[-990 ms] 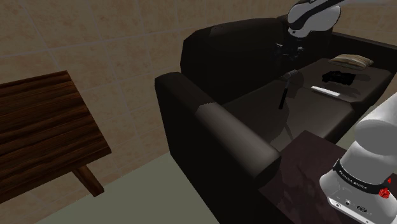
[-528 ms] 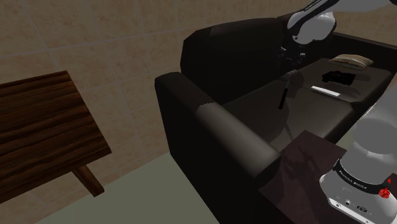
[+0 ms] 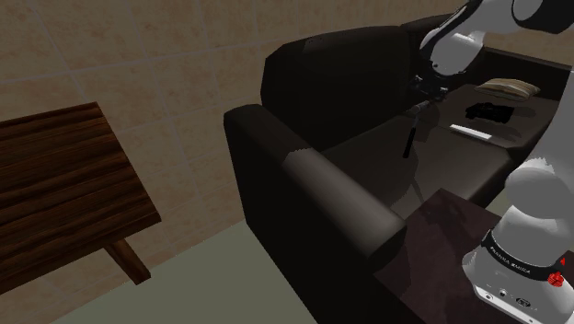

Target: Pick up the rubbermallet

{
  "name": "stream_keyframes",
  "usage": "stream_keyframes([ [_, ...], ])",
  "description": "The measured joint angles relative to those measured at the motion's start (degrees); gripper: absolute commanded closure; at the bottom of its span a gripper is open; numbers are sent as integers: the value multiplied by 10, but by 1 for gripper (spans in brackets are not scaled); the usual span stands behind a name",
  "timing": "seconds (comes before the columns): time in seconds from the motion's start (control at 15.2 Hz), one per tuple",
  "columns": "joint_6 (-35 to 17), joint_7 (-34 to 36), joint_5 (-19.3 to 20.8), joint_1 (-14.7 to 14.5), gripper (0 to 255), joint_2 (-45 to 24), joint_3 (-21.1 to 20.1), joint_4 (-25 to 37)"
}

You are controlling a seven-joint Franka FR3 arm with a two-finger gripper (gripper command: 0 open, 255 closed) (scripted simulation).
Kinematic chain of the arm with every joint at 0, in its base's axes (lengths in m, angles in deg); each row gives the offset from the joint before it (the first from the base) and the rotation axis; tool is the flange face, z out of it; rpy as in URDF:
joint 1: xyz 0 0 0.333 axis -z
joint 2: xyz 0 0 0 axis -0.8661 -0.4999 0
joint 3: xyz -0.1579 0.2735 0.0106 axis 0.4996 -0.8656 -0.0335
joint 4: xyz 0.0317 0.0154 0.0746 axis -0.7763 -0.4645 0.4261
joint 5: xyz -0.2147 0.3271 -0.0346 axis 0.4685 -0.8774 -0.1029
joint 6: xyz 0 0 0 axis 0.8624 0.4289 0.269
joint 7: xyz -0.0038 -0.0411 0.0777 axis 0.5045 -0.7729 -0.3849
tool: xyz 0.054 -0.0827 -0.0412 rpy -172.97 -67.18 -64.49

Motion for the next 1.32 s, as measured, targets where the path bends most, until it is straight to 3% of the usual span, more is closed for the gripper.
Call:
stream_keyframes([
  [0.53,-37,-41,-53,17,0,-44,-16,-2],
  [0.59,-38,-42,-55,18,255,-46,-16,-2],
  [1.32,-38,-41,-54,17,255,-44,-16,-2],
])
